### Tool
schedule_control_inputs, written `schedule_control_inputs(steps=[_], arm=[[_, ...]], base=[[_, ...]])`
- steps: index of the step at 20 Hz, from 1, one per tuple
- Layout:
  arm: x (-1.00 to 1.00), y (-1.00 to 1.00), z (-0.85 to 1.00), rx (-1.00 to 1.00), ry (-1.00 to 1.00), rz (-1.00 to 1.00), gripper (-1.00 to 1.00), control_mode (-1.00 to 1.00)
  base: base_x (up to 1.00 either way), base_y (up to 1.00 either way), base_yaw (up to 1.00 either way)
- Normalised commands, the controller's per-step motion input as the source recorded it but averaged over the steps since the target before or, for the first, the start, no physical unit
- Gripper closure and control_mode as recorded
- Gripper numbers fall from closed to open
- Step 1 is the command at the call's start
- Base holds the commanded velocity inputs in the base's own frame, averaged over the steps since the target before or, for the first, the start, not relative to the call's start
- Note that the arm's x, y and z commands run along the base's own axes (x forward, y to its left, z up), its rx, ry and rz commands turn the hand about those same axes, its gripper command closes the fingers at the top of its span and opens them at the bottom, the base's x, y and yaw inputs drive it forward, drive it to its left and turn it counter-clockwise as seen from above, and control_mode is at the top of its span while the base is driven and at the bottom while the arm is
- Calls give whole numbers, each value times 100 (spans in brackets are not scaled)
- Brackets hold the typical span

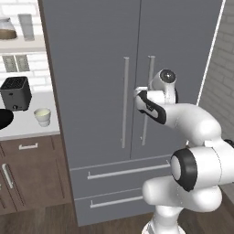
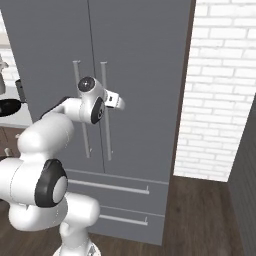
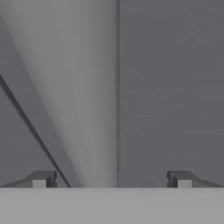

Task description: Grab a lemon wedge from the fridge and one ice cube from the ice bowl, and put them in the glass of lemonade.

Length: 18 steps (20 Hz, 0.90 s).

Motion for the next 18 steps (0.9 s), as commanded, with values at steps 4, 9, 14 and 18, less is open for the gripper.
schedule_control_inputs(steps=[4, 9, 14, 18], arm=[[4, 9, 21, 0, 0, 0, -100, -100], [15, 2, 59, -1, 0, 0, -100, -100], [41, 0, 9, 0, 5, 0, -100, -100], [41, 0, -38, 0, -1, 0, -100, -100]], base=[[0, 0, 0], [0, 0, 0], [0, 0, 0], [0, 0, 0]])
